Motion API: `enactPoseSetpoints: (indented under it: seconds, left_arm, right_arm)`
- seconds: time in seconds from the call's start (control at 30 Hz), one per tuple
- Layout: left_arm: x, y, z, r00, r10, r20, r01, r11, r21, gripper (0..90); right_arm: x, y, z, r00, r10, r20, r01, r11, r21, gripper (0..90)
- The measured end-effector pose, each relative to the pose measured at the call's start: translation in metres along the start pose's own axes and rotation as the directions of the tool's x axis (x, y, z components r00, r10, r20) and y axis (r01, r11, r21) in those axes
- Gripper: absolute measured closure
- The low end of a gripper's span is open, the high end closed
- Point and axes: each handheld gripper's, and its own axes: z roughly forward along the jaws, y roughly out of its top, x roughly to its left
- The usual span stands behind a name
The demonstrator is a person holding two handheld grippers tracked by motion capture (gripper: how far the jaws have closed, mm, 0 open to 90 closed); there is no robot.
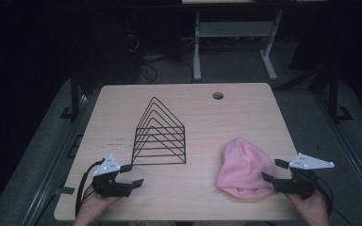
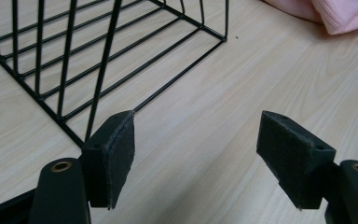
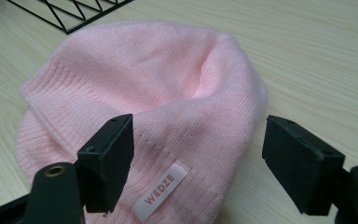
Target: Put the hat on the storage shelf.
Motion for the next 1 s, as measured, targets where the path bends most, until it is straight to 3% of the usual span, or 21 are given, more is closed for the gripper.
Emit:
enactPoseSetpoints:
  seconds: [0.4,0.6,0.63,0.73,1.0]
  left_arm:
    - [-0.016,0.007,0.007,0.9983,0.023,0.054,-0.023,0.9997,-0.006,27.0]
    - [-0.029,0.017,0.025,0.9942,0.045,0.097,-0.046,0.9990,0.003,27.0]
    - [-0.035,0.021,0.031,0.9917,0.064,0.112,-0.066,0.9977,0.014,27.0]
    - [-0.040,0.027,0.037,0.9894,0.072,0.126,-0.075,0.9971,0.015,27.1]
    - [-0.057,0.047,0.059,0.9732,0.118,0.198,-0.124,0.9920,0.022,28.7]
  right_arm:
    - [-0.002,0.000,-0.003,0.9998,0.016,-0.014,-0.016,0.9999,-0.001,23.9]
    - [0.000,0.002,0.000,0.9993,0.020,-0.031,-0.020,0.9997,0.011,23.5]
    - [0.001,0.003,-0.001,0.9993,0.018,-0.032,-0.018,0.9997,0.015,23.5]
    - [0.001,0.003,-0.002,0.9993,0.020,-0.033,-0.019,0.9997,0.012,23.5]
    - [-0.004,0.001,-0.006,0.9978,0.043,-0.052,-0.042,0.9990,0.017,23.7]
